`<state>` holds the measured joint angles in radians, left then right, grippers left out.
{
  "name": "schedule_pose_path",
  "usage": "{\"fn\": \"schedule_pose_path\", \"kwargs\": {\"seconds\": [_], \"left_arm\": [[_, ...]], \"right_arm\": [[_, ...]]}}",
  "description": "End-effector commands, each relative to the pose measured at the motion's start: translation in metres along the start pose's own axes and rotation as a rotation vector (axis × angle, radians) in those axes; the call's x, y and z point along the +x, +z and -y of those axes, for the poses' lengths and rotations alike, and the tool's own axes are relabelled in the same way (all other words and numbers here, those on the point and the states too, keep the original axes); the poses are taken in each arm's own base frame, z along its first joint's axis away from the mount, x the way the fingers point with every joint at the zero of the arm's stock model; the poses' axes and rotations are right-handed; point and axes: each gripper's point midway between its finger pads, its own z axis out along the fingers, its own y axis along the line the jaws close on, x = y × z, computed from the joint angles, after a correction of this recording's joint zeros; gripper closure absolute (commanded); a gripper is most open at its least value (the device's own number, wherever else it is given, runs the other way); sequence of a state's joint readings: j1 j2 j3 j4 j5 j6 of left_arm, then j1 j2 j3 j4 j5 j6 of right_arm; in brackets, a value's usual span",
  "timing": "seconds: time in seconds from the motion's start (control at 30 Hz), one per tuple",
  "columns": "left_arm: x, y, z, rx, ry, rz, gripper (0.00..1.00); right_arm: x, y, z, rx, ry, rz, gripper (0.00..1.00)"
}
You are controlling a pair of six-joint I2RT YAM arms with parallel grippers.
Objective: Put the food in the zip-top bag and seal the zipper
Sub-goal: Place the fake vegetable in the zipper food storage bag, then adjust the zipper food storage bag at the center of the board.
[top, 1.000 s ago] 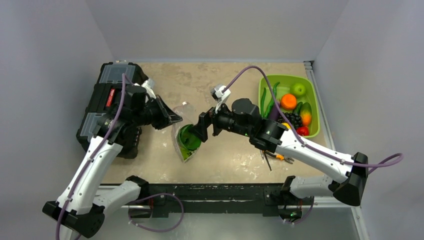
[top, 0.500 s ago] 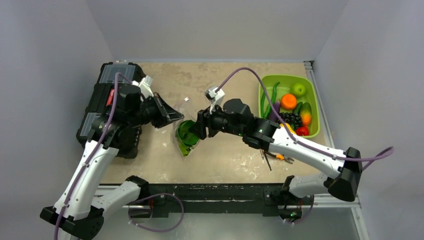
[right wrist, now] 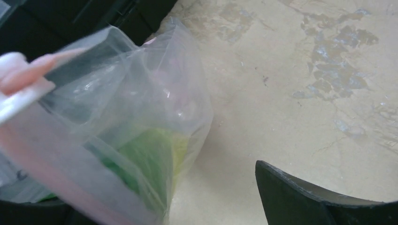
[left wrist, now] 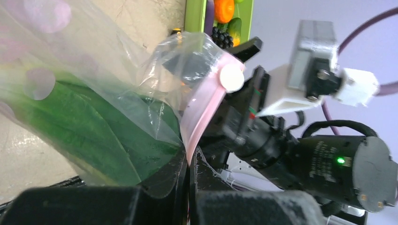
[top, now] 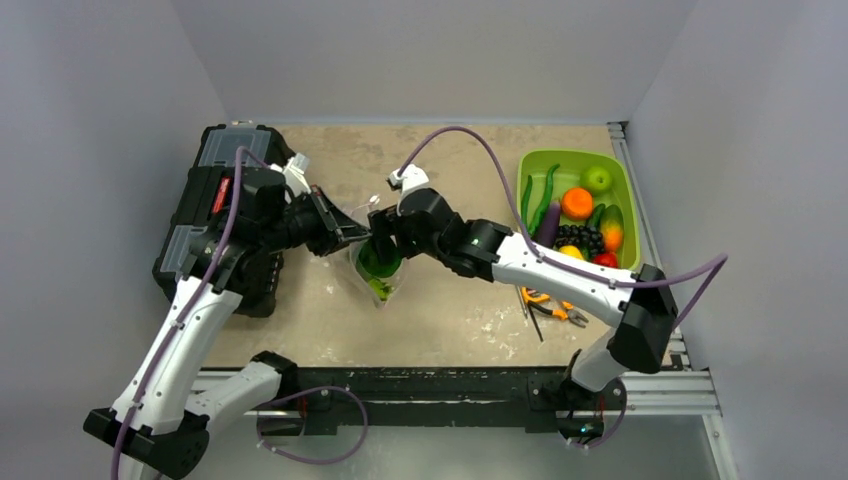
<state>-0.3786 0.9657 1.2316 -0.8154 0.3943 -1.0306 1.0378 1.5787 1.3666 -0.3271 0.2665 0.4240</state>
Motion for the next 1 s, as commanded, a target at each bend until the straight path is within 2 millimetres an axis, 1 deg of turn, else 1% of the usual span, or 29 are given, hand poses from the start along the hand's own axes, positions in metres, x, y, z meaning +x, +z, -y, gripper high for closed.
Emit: {"fn": "schedule_pose_path", "kwargs": {"seconds": [0.0,0.07,0.2,0.27,0.3,0.37,0.47,0.57,0.6,0.67,0.77,0.97], "left_arm": [[-0.012,-0.011,0.025,0.095,0.037,0.07,1.0],[-0.017,-0.012,0.023,0.079,0.038,0.098,1.0],[-0.019,-0.008,0.023,0.075,0.024,0.1,1.0],[-0.019,-0.005,0.023,0.08,0.02,0.088,1.0],[-0.017,-0.004,0.023,0.086,0.018,0.079,1.0],[-0.016,-0.001,0.024,0.096,0.014,0.065,1.0],[-0.014,0.001,0.024,0.102,0.013,0.053,1.0],[-0.013,0.0,0.023,0.101,0.017,0.052,1.0],[-0.013,-0.001,0.023,0.1,0.017,0.054,1.0],[-0.012,-0.002,0.022,0.098,0.016,0.053,1.0],[-0.01,-0.004,0.02,0.097,0.017,0.054,1.0],[-0.008,-0.007,0.021,0.105,0.025,0.054,1.0]], "right_arm": [[-0.069,-0.06,-0.028,-0.139,-0.007,0.177,0.1],[-0.066,-0.072,-0.039,-0.213,-0.002,0.157,0.05],[-0.057,-0.097,-0.048,-0.328,0.024,0.167,0.03],[-0.053,-0.106,-0.043,-0.335,0.065,0.195,0.03],[-0.048,-0.107,-0.037,-0.322,0.08,0.201,0.05],[-0.047,-0.11,-0.03,-0.302,0.099,0.231,0.15],[-0.051,-0.112,-0.031,-0.32,0.105,0.274,0.39],[-0.056,-0.108,-0.028,-0.295,0.107,0.294,0.61],[-0.057,-0.107,-0.027,-0.286,0.1,0.296,0.66],[-0.056,-0.103,-0.027,-0.279,0.083,0.288,0.74],[-0.054,-0.096,-0.029,-0.282,0.061,0.278,0.8],[-0.05,-0.082,-0.035,-0.291,0.054,0.268,0.81]]}}
